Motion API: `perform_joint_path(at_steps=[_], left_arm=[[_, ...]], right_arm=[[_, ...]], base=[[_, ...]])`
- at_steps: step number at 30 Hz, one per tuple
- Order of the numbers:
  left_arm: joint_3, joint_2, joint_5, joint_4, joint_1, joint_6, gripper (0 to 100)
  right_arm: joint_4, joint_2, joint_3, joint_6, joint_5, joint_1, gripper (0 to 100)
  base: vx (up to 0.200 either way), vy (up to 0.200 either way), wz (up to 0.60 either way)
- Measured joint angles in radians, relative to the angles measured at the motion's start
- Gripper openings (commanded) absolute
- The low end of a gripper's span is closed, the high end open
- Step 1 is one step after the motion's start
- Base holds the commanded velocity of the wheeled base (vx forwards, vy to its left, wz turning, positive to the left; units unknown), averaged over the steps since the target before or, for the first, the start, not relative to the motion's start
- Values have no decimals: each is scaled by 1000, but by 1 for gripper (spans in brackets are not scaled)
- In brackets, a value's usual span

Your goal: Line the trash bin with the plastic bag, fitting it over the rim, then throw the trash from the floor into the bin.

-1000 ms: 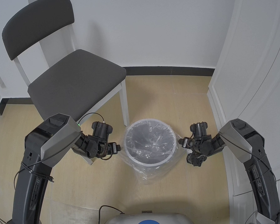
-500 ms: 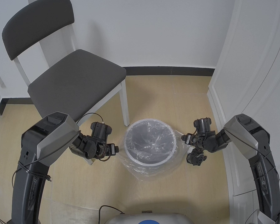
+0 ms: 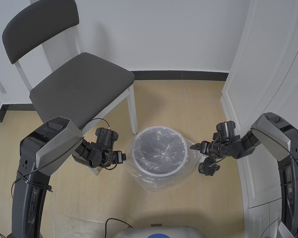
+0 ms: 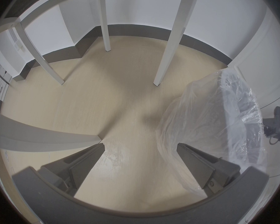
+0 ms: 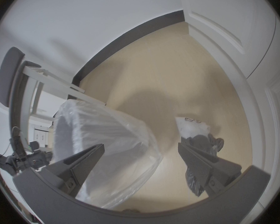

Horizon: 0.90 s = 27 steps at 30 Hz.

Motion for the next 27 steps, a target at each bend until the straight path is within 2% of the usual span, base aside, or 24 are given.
perform_joint_path(at_steps=[7, 10, 16, 27], left_arm=[[-8, 4, 0, -3, 0, -1, 100], [-14, 13, 1, -4, 0, -1, 100], [-52, 44, 2, 8, -4, -7, 100], [-147, 86, 11, 12, 1, -36, 100]], right_arm=[[-3, -47, 29, -13, -4, -33, 100], [-3, -54, 24, -36, -44, -42, 100], [-6, -57, -1, -92, -179, -49, 100], [-5, -45, -51, -97, -229, -53, 100]], base=[[0, 0, 0], [0, 0, 0], [0, 0, 0], [0, 0, 0]])
